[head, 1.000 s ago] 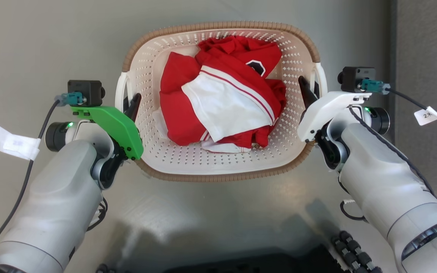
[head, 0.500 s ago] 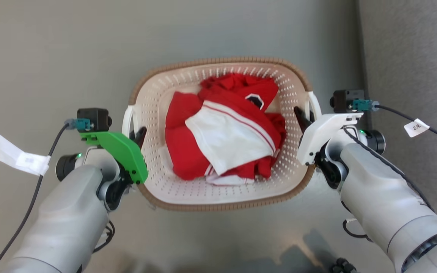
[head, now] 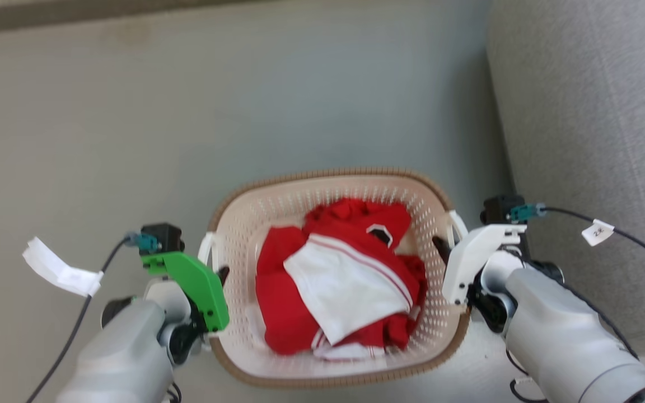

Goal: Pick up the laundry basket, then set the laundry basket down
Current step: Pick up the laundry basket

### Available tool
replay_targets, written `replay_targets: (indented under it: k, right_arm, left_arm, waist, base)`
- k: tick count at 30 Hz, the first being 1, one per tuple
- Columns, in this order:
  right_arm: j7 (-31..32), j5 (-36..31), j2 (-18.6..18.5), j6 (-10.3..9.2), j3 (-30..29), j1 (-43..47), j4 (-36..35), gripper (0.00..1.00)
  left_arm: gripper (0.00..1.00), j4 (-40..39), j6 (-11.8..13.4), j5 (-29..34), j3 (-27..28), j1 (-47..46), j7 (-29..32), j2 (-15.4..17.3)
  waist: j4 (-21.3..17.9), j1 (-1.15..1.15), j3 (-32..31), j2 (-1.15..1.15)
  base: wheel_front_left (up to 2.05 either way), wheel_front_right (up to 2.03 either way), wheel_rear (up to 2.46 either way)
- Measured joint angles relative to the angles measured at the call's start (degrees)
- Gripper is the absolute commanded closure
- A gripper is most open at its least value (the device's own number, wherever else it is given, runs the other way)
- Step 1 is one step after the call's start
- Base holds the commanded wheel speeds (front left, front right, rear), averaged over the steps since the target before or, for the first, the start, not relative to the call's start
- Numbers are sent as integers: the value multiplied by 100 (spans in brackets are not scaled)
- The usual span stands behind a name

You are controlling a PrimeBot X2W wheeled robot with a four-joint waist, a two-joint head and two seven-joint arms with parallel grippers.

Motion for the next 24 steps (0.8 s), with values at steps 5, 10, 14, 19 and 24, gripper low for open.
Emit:
replay_targets:
  k: [5,10,14,19,24]
  right_arm:
    - [292,77,2,1,202,185,48,100]
    - [526,162,-11,2,318,414,143,100]
    - [627,227,7,4,394,522,141,100]
    - [672,236,2,19,431,524,141,100]
    - [766,277,1,19,495,525,155,100]
  left_arm:
    - [100,113,0,-96,-91,236,226,-58]
    - [100,230,0,-194,-182,510,385,-166]
    - [100,326,0,-289,-191,631,455,-176]
    - [100,365,0,-336,-189,632,506,-189]
    - [100,444,0,-336,-203,632,576,-207]
  waist:
    - [-20,0,-415,0]
    - [-27,0,-830,0]
    - [-30,0,-1153,0]
    - [-42,0,-1453,0]
    - [-63,0,-1611,0]
  base:
    - [0,0,0]
    - [0,0,0]
    - [0,0,0]
    - [0,0,0]
    - [0,0,0]
